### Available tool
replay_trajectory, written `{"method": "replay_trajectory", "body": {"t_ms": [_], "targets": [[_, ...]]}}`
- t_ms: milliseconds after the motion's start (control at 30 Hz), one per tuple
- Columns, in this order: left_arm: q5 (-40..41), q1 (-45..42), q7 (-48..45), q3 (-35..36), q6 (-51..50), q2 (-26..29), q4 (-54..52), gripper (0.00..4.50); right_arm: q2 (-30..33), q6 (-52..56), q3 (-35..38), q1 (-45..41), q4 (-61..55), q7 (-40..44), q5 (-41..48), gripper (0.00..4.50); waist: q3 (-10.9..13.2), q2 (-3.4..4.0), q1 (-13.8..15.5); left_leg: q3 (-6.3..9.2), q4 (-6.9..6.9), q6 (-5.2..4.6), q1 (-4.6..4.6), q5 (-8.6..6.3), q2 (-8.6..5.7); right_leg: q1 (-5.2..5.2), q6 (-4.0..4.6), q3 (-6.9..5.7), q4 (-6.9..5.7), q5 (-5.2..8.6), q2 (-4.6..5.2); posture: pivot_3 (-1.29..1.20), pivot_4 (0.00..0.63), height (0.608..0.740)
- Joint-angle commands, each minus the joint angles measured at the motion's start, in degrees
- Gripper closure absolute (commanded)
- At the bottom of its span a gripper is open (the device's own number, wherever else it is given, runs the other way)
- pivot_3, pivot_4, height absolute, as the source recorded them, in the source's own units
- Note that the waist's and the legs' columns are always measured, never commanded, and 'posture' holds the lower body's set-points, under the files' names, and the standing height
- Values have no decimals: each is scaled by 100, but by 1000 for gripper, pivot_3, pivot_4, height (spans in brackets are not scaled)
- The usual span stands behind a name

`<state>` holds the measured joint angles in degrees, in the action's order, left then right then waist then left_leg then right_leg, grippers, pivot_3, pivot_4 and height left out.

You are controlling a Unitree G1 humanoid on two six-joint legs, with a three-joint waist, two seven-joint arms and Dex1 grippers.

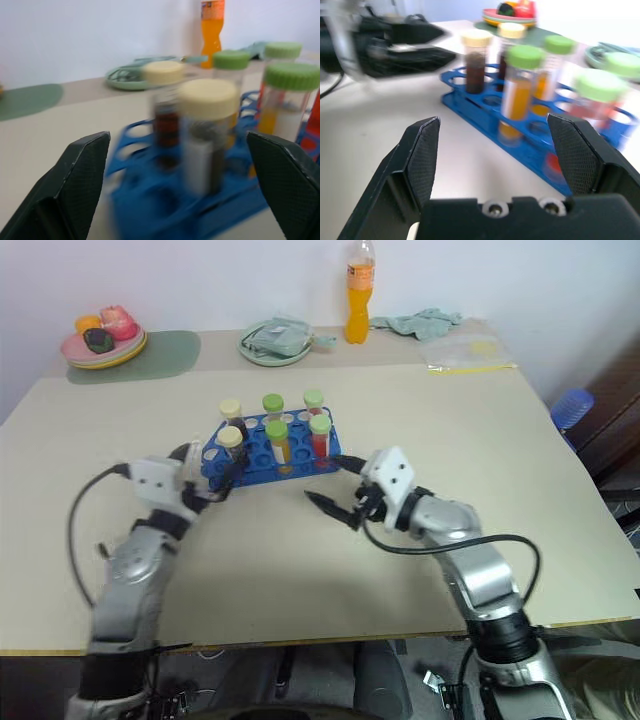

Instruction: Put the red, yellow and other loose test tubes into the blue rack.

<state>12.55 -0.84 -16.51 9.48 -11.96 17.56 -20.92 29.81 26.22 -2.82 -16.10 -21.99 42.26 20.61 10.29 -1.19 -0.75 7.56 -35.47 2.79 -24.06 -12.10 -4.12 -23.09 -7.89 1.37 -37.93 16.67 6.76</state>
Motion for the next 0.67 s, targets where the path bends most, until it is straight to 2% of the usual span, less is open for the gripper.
{"method": "replay_trajectory", "body": {"t_ms": [33, 167, 300, 400, 667], "targets": [[411, 381, -527, 626, -276, 606, -414, 33, 480, 291, 809, 103, -53, 222, 448, 730, 0, 0, 12, -2, 0, -1, 0, 0, 0, 2, 0, -1, 2, 0, 0, 0, 150, 740], [841, 823, -1005, 1341, -656, 1310, -473, 33, 1214, 296, 1557, 326, 570, 655, 577, 730, 1, 1, 18, -10, 1, -4, 1, -3, 0, 11, 0, -7, 12, 0, 1, 0, 150, 740], [1082, 1021, -1219, 1703, -908, 1644, -506, 33, 1571, -15, 1837, 311, 1302, 827, 458, 730, 1, 1, 11, -15, 11, -10, 17, -6, 3, 32, 0, -10, 29, 0, 3, 0, 150, 740], [965, 1125, -1137, 1758, -898, 1667, -590, 33, 1661, -312, 1812, 316, 1672, 929, 299, 730, 2, 3, -2, -20, 34, -10, 55, -7, 7, 68, 1, -9, 49, 1, 3, 0, 150, 740], [885, 1334, -781, 1682, -1049, 1425, -925, 33, 1524, -737, 1494, 104, 2110, 979, 56, 730, 3, 4, 2, -22, 34, -13, 56, -10, 9, 70, 0, -6, 58, 0, 4, 0, 150, 740]]}}
